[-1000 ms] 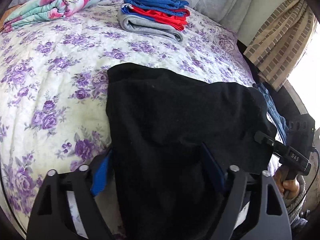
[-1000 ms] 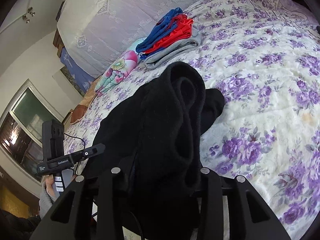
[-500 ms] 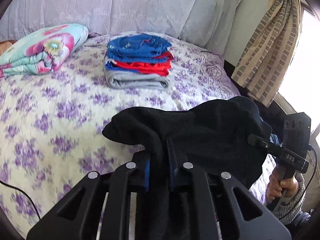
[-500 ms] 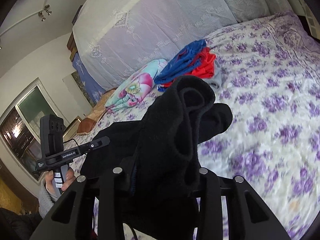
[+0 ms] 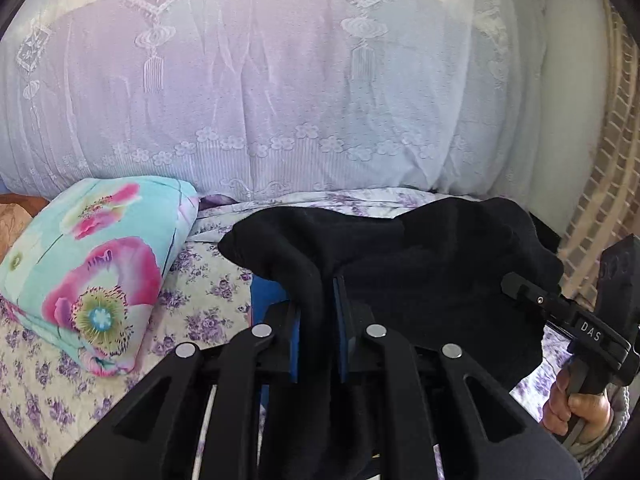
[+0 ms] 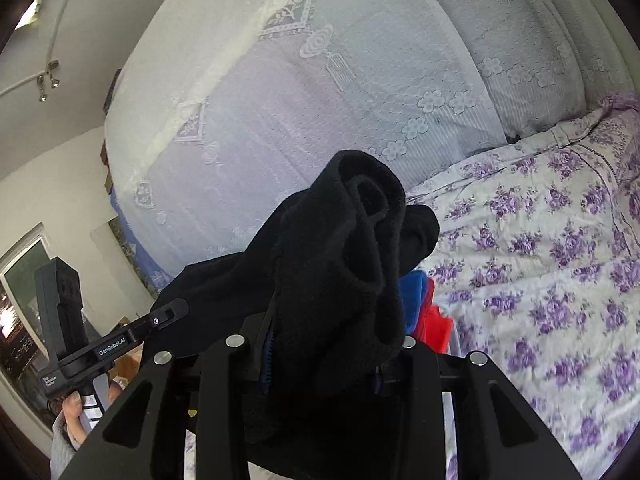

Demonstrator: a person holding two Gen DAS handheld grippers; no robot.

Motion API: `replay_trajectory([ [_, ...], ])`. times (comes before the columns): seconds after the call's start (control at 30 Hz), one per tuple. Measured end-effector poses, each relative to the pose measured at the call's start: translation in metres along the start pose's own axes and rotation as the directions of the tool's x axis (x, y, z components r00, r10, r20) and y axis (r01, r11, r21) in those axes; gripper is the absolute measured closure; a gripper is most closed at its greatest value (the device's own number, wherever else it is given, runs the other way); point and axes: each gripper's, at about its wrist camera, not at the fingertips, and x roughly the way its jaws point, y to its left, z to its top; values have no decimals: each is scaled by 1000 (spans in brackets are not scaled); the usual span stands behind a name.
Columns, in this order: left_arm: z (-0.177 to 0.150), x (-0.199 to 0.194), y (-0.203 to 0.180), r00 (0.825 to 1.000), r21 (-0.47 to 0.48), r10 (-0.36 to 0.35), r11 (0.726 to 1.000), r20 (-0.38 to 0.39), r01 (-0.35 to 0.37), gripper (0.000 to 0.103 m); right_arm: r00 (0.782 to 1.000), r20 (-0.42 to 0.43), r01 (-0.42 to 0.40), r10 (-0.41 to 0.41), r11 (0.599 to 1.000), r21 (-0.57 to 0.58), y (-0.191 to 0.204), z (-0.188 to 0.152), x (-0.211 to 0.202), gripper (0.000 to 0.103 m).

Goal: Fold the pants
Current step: 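Carry the folded pants with both tools onto the clothes stack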

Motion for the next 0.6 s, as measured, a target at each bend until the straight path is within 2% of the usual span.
replay_trajectory([
  [0.03, 1, 24, 8, 1000, -36, 5, 999, -25, -6, 88, 999, -7, 37, -37, 999, -25, -4, -1, 22, 67],
  [0.07, -2, 55, 18, 996, -67, 28, 997, -81, -33, 81, 996, -16, 91, -93, 994, -68, -8, -7, 47, 66],
  [0.1, -8, 81, 27, 989, -88, 55, 994, -136, -67, 72, 986, -37, 157, -162, 981, -111, -10, -16, 68, 63],
  [0.13, -21, 113, 40, 974, -124, 92, 985, -208, -119, 72, 973, -55, 214, -223, 967, -135, -18, -26, 87, 55],
  [0.17, -32, 132, 49, 961, -144, 108, 978, -255, -149, 65, 968, -54, 236, -244, 964, -123, -31, -36, 100, 52],
  [0.2, -45, 148, 58, 959, -177, 71, 977, -274, -123, 53, 975, -32, 218, -221, 973, -80, -45, -43, 103, 41],
  [0.23, -53, 150, 63, 966, -196, 57, 975, -252, -109, 46, 978, -16, 206, -207, 977, -45, -56, -46, 103, 28],
  [0.27, -56, 146, 65, 971, -188, 75, 975, -229, -120, 36, 980, -10, 200, -201, 979, -38, -60, -47, 103, 25],
  [0.4, -51, 123, 63, 975, -138, 116, 980, -189, -144, 35, 979, 1, 202, -202, 977, -70, -52, -42, 89, 23],
  [0.47, -46, 100, 64, 977, -158, 129, 975, -167, -156, 36, 976, 62, 212, -209, 976, -56, -40, -38, 64, 23],
  [0.53, -44, 71, 66, 983, -175, 143, 971, -116, -162, 31, 973, 130, 198, -192, 979, -39, -26, -37, 33, 21],
  [0.6, -49, 38, 58, 983, -167, 176, 969, -51, -182, 13, 968, 168, 199, -189, 979, -46, -9, -42, 6, 17],
])
